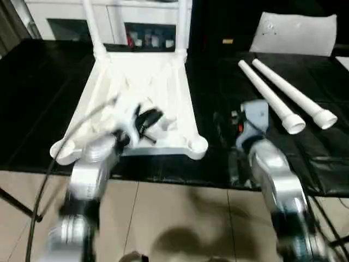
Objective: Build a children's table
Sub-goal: Rotate table base
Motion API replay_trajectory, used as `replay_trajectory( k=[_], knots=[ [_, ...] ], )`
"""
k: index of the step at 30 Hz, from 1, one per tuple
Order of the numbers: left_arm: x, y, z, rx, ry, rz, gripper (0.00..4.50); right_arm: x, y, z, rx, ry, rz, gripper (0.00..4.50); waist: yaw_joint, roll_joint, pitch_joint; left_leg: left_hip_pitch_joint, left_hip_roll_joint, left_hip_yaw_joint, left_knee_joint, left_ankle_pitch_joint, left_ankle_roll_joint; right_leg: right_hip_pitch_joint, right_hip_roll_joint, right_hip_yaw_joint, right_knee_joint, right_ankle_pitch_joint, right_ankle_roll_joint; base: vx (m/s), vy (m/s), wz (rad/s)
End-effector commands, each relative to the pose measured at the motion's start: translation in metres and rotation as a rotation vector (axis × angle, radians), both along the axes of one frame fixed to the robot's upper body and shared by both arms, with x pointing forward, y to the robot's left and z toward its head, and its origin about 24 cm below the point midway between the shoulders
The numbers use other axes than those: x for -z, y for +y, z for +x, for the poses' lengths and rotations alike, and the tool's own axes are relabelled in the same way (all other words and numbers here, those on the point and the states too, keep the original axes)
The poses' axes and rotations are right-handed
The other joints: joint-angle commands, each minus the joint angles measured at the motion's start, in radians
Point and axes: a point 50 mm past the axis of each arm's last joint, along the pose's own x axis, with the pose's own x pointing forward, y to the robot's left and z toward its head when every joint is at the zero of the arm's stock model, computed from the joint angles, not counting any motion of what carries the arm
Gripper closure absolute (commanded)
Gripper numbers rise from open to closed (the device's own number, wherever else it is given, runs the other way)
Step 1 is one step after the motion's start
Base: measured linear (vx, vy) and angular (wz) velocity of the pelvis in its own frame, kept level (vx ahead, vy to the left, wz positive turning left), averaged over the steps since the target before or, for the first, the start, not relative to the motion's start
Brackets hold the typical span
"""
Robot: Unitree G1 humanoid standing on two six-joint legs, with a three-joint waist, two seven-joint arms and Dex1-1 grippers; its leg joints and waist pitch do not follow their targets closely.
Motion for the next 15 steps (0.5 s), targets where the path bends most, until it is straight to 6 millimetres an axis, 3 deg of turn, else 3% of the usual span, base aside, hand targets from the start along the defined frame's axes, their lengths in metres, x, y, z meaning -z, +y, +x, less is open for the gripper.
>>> replay_trajectory(
  k=[1,3,6,8,11,13,15],
  knots=[
    [-0.014,0.009,-0.004,-0.102,-0.065,0.024,3.26,-0.006,0.003,-0.008,-0.037,-0.022,0.017,0.0,-0.002,-0.001,-0.055,0.03,0.062,-0.018,-0.087,-0.291,0.01,0.027,-0.058,0.044,-0.097,-0.222,-0.169,0.0,0.0,0.0],
    [-0.016,0.021,-0.007,-0.239,-0.083,0.021,3.24,-0.003,0.003,-0.018,-0.062,-0.02,0.043,0.0,-0.005,-0.005,-0.051,0.03,0.061,-0.022,-0.092,-0.331,-0.015,0.023,-0.057,0.044,-0.102,-0.278,-0.135,0.0,0.0,0.0],
    [-0.015,0.03,-0.01,-0.319,-0.064,0.03,2.9,-0.001,0.002,-0.026,-0.074,0.006,0.046,0.0,-0.007,-0.012,-0.05,0.026,0.059,-0.026,-0.095,-0.327,-0.027,0.024,-0.056,0.044,-0.102,-0.26,-0.105,0.0,0.0,0.0],
    [-0.011,0.033,-0.013,-0.322,-0.022,0.061,2.86,-0.001,0.003,-0.029,-0.076,0.013,0.058,0.0,-0.013,-0.011,-0.053,0.024,0.056,-0.027,-0.095,-0.304,-0.027,0.025,-0.054,0.043,-0.1,-0.227,-0.104,0.0,0.0,0.0],
    [-0.001,0.029,-0.028,-0.227,0.039,0.058,2.45,-0.002,0.008,-0.038,-0.116,0.034,0.084,0.0,-0.013,-0.015,-0.054,0.019,0.054,-0.026,-0.093,-0.26,-0.016,0.026,-0.054,0.045,-0.095,-0.167,-0.101,0.0,0.0,0.0],
    [0.001,0.024,-0.033,-0.205,0.051,0.089,2.37,0.001,0.002,-0.04,-0.057,0.039,0.071,0.0,-0.009,-0.011,-0.056,0.025,0.056,-0.023,-0.091,-0.238,-0.017,0.022,-0.053,0.045,-0.093,-0.11,-0.118,0.0,0.0,0.0],
    [0.002,0.018,-0.036,-0.197,0.059,0.093,2.13,0.011,-0.008,-0.045,-0.012,0.077,0.067,0.0,-0.003,-0.009,-0.054,0.03,0.055,-0.02,-0.09,-0.263,-0.022,0.018,-0.053,0.047,-0.096,-0.12,-0.121,0.0,0.0,0.0]
  ],
)
